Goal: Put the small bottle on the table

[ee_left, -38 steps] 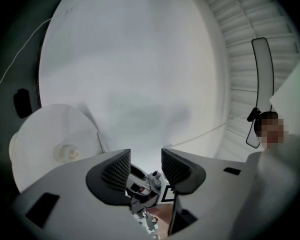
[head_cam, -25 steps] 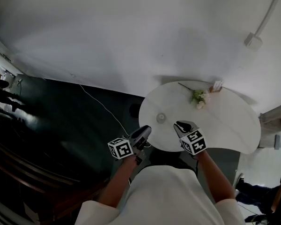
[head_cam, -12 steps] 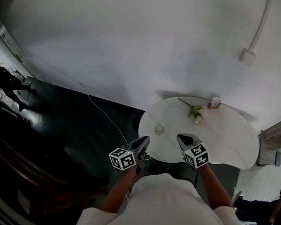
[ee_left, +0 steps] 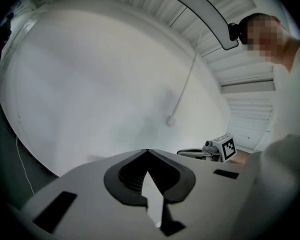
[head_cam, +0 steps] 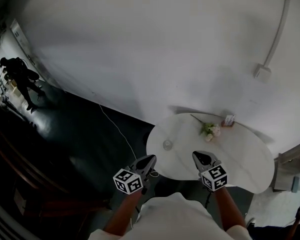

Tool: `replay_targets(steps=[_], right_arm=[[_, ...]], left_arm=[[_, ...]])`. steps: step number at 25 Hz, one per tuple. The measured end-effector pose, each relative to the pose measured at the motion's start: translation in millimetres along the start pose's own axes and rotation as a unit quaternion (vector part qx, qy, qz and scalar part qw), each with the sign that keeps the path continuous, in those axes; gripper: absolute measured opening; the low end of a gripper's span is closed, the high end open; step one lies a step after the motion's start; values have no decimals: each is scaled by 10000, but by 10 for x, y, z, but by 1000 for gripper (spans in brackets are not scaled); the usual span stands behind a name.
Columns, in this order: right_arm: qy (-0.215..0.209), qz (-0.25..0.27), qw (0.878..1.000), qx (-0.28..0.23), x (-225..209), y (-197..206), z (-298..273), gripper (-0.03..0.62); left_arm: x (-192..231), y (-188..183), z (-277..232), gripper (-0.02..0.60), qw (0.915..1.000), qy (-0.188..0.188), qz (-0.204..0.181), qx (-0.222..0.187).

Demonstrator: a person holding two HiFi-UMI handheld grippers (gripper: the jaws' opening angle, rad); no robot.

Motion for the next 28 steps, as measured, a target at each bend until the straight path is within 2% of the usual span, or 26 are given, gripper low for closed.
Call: replay_targets(steps=[9,28], right_arm=[[-49,77,9996,-285,-27,-64,110,11],[-71,157,9990,-414,34,-157,136,11]], left_arm=[[-169,22,55,6,9998,-64,33,-167],[-196,-20,122,6,9996,-93,31,-266]])
Point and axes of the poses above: the fingertips, and each gripper's own axes: z backward along the fingers, x to its left, y out of its underside, the point moved 7 cm from there along z, backward along the fingers, and after that the axes turned 7 degrees about -y, right-handed, at the moved point
